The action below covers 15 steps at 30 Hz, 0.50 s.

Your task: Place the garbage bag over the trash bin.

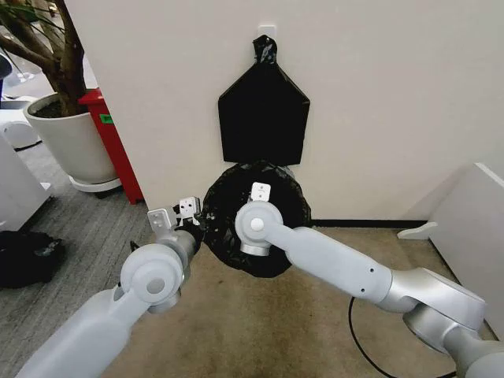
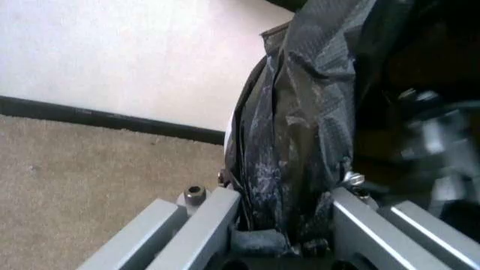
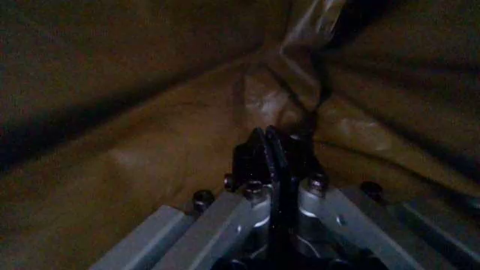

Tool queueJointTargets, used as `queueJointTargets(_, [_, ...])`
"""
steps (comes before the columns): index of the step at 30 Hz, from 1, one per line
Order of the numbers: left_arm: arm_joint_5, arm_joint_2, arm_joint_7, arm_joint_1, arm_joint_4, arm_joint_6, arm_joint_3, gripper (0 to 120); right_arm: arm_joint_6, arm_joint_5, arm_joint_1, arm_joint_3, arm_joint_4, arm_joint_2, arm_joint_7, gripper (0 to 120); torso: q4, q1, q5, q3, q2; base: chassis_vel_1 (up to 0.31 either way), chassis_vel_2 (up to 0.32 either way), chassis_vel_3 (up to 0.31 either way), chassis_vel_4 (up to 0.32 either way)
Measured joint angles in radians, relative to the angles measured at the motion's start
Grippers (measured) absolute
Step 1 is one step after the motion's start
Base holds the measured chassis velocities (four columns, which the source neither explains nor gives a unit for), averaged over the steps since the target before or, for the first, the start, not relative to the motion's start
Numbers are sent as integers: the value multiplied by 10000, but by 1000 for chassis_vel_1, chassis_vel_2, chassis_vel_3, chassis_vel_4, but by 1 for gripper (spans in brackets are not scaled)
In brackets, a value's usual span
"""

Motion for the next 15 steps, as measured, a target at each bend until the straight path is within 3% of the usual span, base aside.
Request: queueJointTargets(15, [-208, 93, -40, -116, -246, -1, -55, 0, -136, -671, -235, 72, -734, 198, -253, 0, 0, 0, 0, 0, 0, 0, 0, 0, 0])
